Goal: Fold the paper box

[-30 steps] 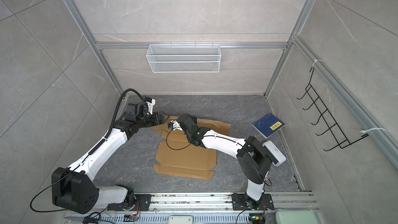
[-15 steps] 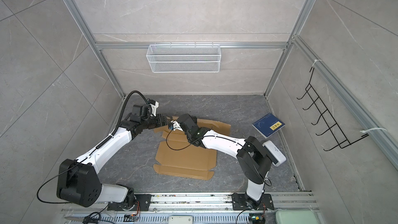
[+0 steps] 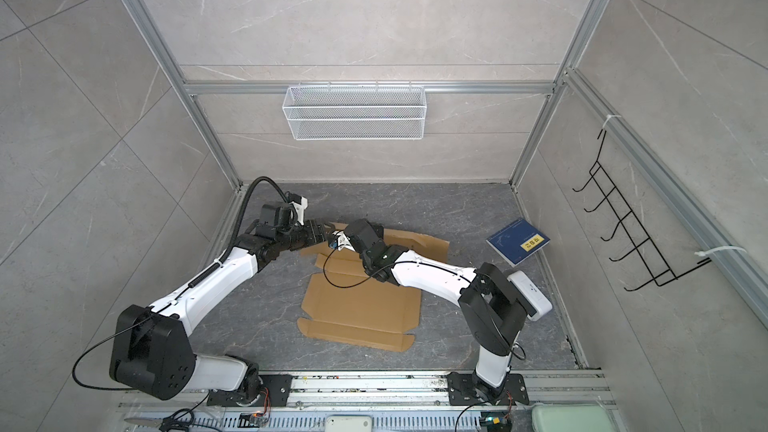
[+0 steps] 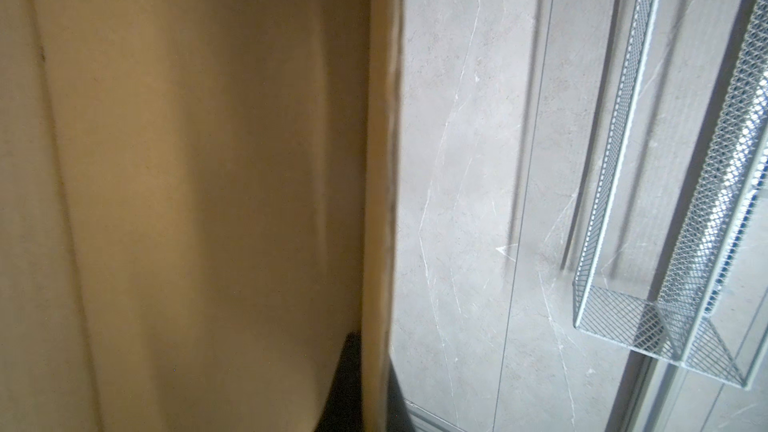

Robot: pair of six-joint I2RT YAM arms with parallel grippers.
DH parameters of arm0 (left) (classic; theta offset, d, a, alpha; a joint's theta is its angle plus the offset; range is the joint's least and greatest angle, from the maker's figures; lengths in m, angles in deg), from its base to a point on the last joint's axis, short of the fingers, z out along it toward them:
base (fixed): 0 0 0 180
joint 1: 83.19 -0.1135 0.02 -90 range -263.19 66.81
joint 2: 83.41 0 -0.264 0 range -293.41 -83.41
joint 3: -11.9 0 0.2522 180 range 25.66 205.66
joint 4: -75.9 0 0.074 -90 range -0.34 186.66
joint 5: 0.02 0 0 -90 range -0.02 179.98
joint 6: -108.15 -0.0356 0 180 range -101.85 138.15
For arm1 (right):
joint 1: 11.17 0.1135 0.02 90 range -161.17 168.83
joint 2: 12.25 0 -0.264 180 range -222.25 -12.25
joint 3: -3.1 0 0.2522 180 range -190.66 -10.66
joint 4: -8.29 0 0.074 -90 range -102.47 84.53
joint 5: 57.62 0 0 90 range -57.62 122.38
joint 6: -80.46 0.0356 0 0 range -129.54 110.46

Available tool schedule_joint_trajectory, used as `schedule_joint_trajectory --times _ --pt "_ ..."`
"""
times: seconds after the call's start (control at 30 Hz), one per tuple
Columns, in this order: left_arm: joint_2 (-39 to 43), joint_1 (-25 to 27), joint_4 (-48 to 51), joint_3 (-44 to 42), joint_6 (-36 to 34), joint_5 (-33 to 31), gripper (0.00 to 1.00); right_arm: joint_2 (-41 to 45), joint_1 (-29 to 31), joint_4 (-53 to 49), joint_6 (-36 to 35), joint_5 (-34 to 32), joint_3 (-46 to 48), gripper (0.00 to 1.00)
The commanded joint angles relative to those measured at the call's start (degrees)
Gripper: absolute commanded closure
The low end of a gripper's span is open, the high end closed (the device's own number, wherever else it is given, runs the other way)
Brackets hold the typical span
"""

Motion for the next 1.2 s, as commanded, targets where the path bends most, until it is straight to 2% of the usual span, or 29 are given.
schedule_joint_trajectory --times 0.0,0.1,0.27,0.37,0.63,0.8,1.17 --pt "-0.27 4.07 -6.32 1.01 3.22 5.6 0.21 -0.11 2.06 0.3 0.25 1.95 0.04 1.0" --pt "1.69 4.07 -7.81 0.41 4.09 5.63 0.21 -0.11 2.1 0.66 0.32 1.81 0.46 1.0" --pt "5.34 1.53 -3.84 0.03 1.69 3.56 0.17 0.55 1.82 4.2 -0.56 1.04 2.17 1.0" --pt "5.58 -0.57 -4.05 -1.06 3.09 6.0 0.17 0.43 1.81 8.08 -3.42 -0.69 3.01 1.0" --pt "5.16 -0.67 -8.67 -3.71 6.59 8.1 0.18 -0.52 2.75 19.3 -8.93 -4.36 5.36 1.0" --pt "7.07 -1.27 -5.74 -3.44 4.84 6.95 0.18 -1.65 2.81 27.4 -12.7 -5.33 8.03 1.0" --pt "14.24 -15.28 -2.65 -7.6 3.89 13.2 0.17 -1.96 2.7 31.31 -15.54 -3.82 9.75 1.0"
